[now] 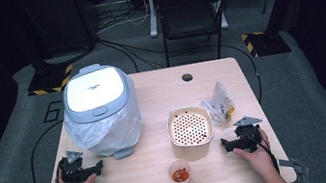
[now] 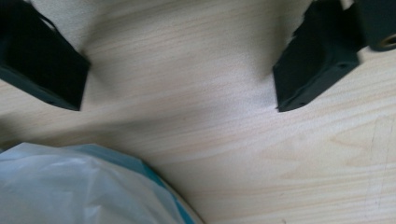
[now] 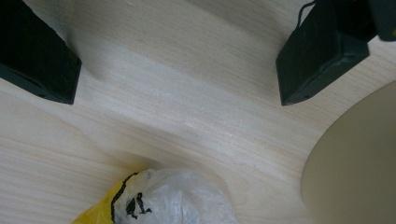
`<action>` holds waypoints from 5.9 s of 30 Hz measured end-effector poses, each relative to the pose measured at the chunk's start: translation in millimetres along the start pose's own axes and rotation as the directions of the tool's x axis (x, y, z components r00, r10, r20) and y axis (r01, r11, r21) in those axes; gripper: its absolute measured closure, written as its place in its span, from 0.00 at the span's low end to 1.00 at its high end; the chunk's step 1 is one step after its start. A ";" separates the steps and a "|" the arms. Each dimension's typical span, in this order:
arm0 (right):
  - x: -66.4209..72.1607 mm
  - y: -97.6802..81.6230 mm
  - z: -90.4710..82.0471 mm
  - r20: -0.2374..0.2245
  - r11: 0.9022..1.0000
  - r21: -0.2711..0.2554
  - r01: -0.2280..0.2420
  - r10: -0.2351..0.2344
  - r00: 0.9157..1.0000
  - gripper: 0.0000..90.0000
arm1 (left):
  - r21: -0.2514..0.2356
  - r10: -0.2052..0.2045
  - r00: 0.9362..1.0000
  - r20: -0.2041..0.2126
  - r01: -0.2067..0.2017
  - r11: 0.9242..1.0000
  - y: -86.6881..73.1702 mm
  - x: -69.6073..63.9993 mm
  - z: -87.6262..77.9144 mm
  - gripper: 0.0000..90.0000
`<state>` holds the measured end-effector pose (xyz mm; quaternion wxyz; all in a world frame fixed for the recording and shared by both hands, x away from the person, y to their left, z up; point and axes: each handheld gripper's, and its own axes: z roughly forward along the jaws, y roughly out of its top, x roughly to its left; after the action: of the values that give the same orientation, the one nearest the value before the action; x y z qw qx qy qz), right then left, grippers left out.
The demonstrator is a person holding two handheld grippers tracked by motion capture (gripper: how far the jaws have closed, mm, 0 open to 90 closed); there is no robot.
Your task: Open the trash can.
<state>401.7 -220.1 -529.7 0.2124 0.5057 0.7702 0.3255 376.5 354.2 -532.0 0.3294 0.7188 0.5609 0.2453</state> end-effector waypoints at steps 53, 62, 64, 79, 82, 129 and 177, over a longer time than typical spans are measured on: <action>0.1 -0.2 -0.3 -0.002 1.000 0.001 -0.001 0.001 1.000 0.00 | -0.011 0.336 0.891 0.306 -0.349 0.937 42.2 -74.6 -38.1 1.00; 0.1 -0.2 -0.3 -0.002 1.000 0.001 -0.001 0.001 1.000 0.00 | -0.012 0.368 0.896 0.247 -0.377 0.926 53.6 -90.2 -25.1 1.00; 0.1 -0.2 -0.3 -0.002 1.000 0.001 -0.001 0.001 1.000 0.00 | -0.004 0.371 0.899 0.235 -0.380 0.925 54.8 -92.2 -19.4 1.00; 0.1 -0.2 -0.3 -0.002 1.000 0.001 -0.001 0.001 1.000 0.00 | 0.016 0.419 0.888 0.190 -0.430 0.903 55.5 -102.1 -4.2 1.00; 0.1 -0.2 -0.3 -0.002 1.000 0.001 -0.001 0.001 1.000 0.00 | 0.016 0.404 0.895 0.191 -0.414 0.910 54.4 -102.1 -2.1 1.00; 0.6 -0.5 -0.4 0.004 1.000 -0.002 -0.003 0.003 1.000 0.00 | 0.046 0.246 0.955 0.167 -0.257 0.965 43.6 -100.5 14.2 1.00; -22.9 99.9 -47.7 0.048 0.994 -0.107 -0.005 0.011 0.999 0.38 | 0.041 0.230 0.959 0.166 -0.240 0.970 42.4 -100.5 14.6 1.00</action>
<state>443.5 -227.1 -424.9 0.2565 0.5045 0.7443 0.3545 389.2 247.5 -508.2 0.3202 0.8073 0.4505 0.2070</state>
